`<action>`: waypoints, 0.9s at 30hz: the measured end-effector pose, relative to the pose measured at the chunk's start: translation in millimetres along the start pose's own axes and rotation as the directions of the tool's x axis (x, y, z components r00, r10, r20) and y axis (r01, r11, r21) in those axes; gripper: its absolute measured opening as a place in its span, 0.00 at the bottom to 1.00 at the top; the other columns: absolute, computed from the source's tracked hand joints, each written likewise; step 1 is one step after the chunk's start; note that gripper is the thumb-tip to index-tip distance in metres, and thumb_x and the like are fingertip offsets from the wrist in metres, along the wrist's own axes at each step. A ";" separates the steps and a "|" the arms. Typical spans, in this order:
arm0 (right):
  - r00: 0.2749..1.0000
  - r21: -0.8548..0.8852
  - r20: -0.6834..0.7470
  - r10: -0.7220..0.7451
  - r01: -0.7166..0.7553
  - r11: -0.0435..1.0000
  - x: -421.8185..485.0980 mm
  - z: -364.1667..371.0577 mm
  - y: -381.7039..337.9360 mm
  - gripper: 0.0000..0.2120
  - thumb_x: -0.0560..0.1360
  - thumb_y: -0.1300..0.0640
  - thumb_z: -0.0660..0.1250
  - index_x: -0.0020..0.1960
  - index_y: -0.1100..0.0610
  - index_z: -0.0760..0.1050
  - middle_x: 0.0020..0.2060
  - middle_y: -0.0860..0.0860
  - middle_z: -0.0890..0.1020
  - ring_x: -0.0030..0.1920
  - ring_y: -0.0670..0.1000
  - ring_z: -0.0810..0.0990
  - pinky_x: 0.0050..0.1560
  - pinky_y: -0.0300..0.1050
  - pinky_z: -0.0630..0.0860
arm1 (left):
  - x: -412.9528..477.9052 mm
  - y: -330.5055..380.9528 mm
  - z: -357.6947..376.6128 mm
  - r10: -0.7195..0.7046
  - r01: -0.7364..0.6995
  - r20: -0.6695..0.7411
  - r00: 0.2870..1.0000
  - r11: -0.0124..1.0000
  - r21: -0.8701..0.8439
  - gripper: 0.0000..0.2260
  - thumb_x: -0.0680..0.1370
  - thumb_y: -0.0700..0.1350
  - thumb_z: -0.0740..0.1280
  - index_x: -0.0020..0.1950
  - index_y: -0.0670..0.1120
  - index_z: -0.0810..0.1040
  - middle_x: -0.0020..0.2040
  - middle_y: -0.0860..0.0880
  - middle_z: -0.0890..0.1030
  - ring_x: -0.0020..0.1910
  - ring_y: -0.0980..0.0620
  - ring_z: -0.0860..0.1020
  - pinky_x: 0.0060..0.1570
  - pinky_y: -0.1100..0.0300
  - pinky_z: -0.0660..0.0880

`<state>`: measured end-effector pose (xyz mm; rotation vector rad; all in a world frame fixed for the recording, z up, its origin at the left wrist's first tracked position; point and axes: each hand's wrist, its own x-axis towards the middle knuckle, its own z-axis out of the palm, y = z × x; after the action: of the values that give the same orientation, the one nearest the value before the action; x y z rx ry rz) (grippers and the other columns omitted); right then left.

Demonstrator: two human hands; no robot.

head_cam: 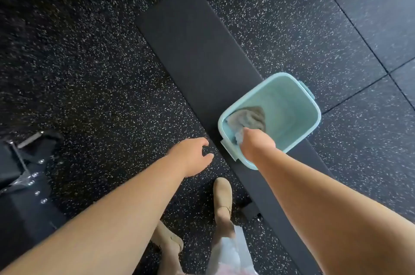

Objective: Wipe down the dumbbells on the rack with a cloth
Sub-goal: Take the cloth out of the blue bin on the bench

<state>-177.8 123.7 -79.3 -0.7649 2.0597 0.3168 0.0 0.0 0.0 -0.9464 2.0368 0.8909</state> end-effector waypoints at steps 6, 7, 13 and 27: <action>0.996 -0.080 -0.082 -0.022 0.016 0.997 29.0 15.5 -2.9 0.18 0.76 0.57 0.66 0.64 0.54 0.67 0.52 0.54 0.82 0.51 0.61 0.80 0.40 0.49 0.74 | 41.0 -3.7 12.6 0.054 -0.055 0.031 0.998 0.998 0.028 0.25 0.82 0.62 0.63 0.79 0.57 0.69 0.70 0.54 0.79 0.69 0.48 0.76 0.67 0.45 0.75; 0.997 -0.080 -0.080 -0.017 0.010 0.997 32.9 19.1 -0.9 0.19 0.75 0.59 0.67 0.64 0.54 0.67 0.52 0.53 0.81 0.50 0.61 0.80 0.39 0.49 0.74 | 45.8 -5.4 13.7 0.062 -0.063 0.029 0.998 0.997 0.033 0.26 0.82 0.62 0.62 0.79 0.57 0.69 0.70 0.53 0.79 0.69 0.48 0.76 0.66 0.45 0.75; 0.998 -0.124 -0.052 0.026 -0.033 0.992 30.2 16.3 2.6 0.13 0.73 0.64 0.67 0.52 0.52 0.69 0.49 0.53 0.79 0.46 0.59 0.75 0.44 0.49 0.75 | 44.0 -16.7 5.9 0.062 -0.063 0.019 0.998 0.997 0.049 0.24 0.83 0.61 0.62 0.79 0.56 0.69 0.70 0.54 0.78 0.69 0.49 0.76 0.66 0.47 0.75; 0.956 0.008 -0.292 -0.007 0.010 1.000 -96.5 -45.5 10.2 0.16 0.72 0.61 0.68 0.59 0.55 0.70 0.51 0.53 0.71 0.53 0.59 0.77 0.40 0.49 0.72 | -81.5 -2.5 -82.1 0.040 -0.037 -0.030 0.999 0.997 0.071 0.23 0.84 0.60 0.62 0.78 0.56 0.69 0.70 0.53 0.79 0.65 0.49 0.78 0.64 0.50 0.76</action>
<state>-174.3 148.1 25.0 -0.8559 2.3319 0.1976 16.0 -40.1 107.3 -0.8909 2.1052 0.8241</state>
